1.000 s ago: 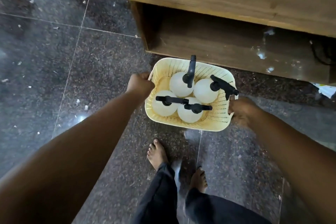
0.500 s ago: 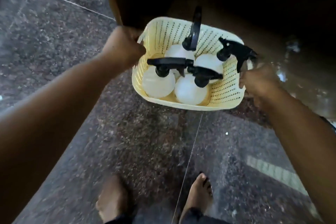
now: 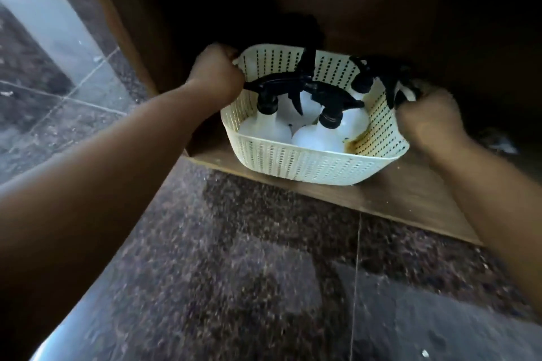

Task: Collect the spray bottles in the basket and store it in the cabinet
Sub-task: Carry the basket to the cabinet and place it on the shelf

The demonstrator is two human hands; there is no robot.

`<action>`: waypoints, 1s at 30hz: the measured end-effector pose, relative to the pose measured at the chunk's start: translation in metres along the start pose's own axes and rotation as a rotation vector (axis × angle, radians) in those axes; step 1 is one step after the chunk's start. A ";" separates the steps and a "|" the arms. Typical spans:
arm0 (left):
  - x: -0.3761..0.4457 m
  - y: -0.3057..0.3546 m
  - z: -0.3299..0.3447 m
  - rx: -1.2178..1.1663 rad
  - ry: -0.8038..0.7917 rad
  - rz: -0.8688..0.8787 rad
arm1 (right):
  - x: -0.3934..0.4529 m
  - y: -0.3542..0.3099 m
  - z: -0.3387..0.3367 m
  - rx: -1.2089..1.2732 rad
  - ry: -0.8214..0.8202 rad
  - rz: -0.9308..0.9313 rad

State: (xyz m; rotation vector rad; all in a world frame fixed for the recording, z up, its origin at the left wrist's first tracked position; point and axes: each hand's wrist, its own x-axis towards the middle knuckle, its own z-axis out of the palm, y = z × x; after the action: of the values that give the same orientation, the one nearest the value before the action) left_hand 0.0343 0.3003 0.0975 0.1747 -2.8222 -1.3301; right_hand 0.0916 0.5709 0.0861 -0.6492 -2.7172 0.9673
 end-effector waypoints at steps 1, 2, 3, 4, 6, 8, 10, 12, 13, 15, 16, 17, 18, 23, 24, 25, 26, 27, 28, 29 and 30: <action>-0.004 0.000 0.000 -0.029 0.054 0.023 | -0.005 0.001 0.006 -0.061 0.077 -0.059; -0.012 -0.004 0.001 -0.022 0.154 0.101 | -0.014 0.001 0.010 -0.086 0.171 -0.161; -0.026 -0.010 0.005 0.044 0.285 0.235 | -0.029 -0.001 0.016 -0.089 0.248 -0.284; -0.047 -0.018 0.014 0.156 0.387 0.388 | -0.050 -0.001 0.022 -0.098 0.274 -0.400; -0.093 -0.046 0.048 0.434 0.343 0.695 | -0.094 0.009 0.042 -0.205 0.198 -0.600; -0.117 -0.086 0.091 0.623 0.278 0.857 | -0.118 0.031 0.067 -0.400 0.156 -0.742; -0.104 -0.106 0.117 0.683 0.357 0.858 | -0.111 0.045 0.090 -0.546 0.223 -0.767; -0.083 -0.102 0.123 0.697 0.450 0.845 | -0.093 0.040 0.104 -0.591 0.326 -0.763; -0.073 -0.099 0.123 0.683 0.462 0.859 | -0.085 0.037 0.108 -0.592 0.359 -0.766; -0.054 -0.095 0.126 0.683 0.440 0.861 | -0.065 0.033 0.116 -0.590 0.375 -0.760; -0.045 -0.091 0.125 0.704 0.424 0.833 | -0.056 0.029 0.120 -0.597 0.371 -0.747; -0.038 -0.085 0.122 0.738 0.398 0.793 | -0.048 0.023 0.122 -0.607 0.358 -0.730; -0.032 -0.079 0.118 0.782 0.373 0.752 | -0.040 0.016 0.123 -0.624 0.339 -0.721; -0.004 -0.052 0.104 0.886 0.217 0.663 | -0.007 -0.001 0.118 -0.737 0.265 -0.760; 0.000 -0.051 0.102 0.914 0.196 0.669 | -0.002 -0.001 0.116 -0.749 0.240 -0.760; 0.004 -0.050 0.099 0.946 0.179 0.678 | 0.001 -0.002 0.114 -0.765 0.211 -0.754; 0.007 -0.050 0.098 0.971 0.168 0.685 | 0.005 -0.001 0.112 -0.782 0.187 -0.748; 0.009 -0.050 0.097 0.990 0.160 0.688 | 0.007 -0.001 0.110 -0.797 0.169 -0.745; 0.011 -0.049 0.097 1.000 0.154 0.684 | 0.009 -0.002 0.109 -0.807 0.158 -0.741; 0.011 -0.048 0.096 1.009 0.144 0.678 | 0.010 -0.002 0.108 -0.819 0.148 -0.740; 0.012 -0.046 0.096 1.005 0.135 0.669 | 0.012 -0.003 0.108 -0.823 0.139 -0.737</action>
State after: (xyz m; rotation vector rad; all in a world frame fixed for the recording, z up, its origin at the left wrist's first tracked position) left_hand 0.0209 0.3436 0.0009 -0.5883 -2.7239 0.2355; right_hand 0.0465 0.5137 0.0050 0.2179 -2.7728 -0.3632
